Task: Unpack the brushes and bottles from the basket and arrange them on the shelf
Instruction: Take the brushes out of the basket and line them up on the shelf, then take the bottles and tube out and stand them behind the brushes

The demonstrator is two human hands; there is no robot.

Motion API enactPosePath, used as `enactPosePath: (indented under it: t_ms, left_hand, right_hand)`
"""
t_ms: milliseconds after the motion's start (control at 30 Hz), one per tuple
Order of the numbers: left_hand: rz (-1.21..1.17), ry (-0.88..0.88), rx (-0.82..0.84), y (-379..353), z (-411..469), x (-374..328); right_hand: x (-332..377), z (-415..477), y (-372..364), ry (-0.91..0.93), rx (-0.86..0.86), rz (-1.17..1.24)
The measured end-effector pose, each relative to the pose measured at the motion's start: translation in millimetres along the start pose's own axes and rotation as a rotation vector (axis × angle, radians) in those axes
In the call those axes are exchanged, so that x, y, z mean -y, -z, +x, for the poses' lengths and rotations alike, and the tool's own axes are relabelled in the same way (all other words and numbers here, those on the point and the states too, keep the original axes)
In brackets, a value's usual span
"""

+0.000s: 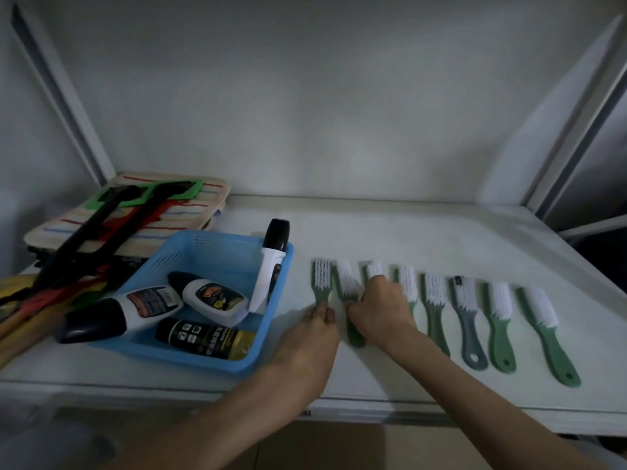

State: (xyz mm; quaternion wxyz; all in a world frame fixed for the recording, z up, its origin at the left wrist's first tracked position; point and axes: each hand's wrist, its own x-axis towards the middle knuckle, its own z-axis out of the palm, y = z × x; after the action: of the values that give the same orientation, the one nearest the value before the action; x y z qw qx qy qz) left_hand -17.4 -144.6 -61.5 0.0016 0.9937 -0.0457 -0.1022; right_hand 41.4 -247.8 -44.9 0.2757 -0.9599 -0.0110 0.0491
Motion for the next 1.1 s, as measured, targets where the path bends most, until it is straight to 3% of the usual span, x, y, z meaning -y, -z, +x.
enactPosePath:
  t_ms: [133, 400, 533, 633, 767, 867, 933, 1033, 1100]
  left_hand:
    - [0.036, 0.015, -0.063, -8.5, 3.1, 7.7]
    - [0.062, -0.047, -0.101, -3.4, -5.2, 15.2]
    - [-0.281, -0.129, -0.211, 29.8, -34.2, 16.9]
    - [-0.573, -0.011, -0.284, 85.2, -63.8, 66.5]
    - [-0.441, 0.314, -0.423, 108.0, -84.1, 163.8]
    - [-0.429, 0.495, -0.308, 97.5, -92.1, 198.1]
    - [-0.429, 0.530, -0.080, 90.2, -103.3, 215.1]
    - [-0.327, 0.387, 0.235, 84.3, -121.2, 233.6]
    - [-0.385, 0.312, 0.217, 80.1, -125.8, 243.1]
  right_hand:
    - [9.0, -10.8, 3.0, 0.055, 0.003, -0.112]
    - [6.9, -6.2, -4.5, 0.010, -0.022, -0.092]
    - [14.5, -9.5, -2.7, 0.099, -0.098, -0.063]
    - [33.7, -10.7, 10.4, 0.220, -0.126, 0.130]
    - [69.4, -2.3, 18.3, 0.316, -0.100, 0.308]
    - [92.2, 15.4, 7.1, 0.299, -0.065, 0.383]
    - [104.9, 30.6, 0.5, 0.254, 0.068, 0.362]
    - [116.9, 48.3, -4.0, 0.223, 0.331, 0.404]
    - [118.3, 54.2, -2.6, 0.236, 0.383, 0.415]
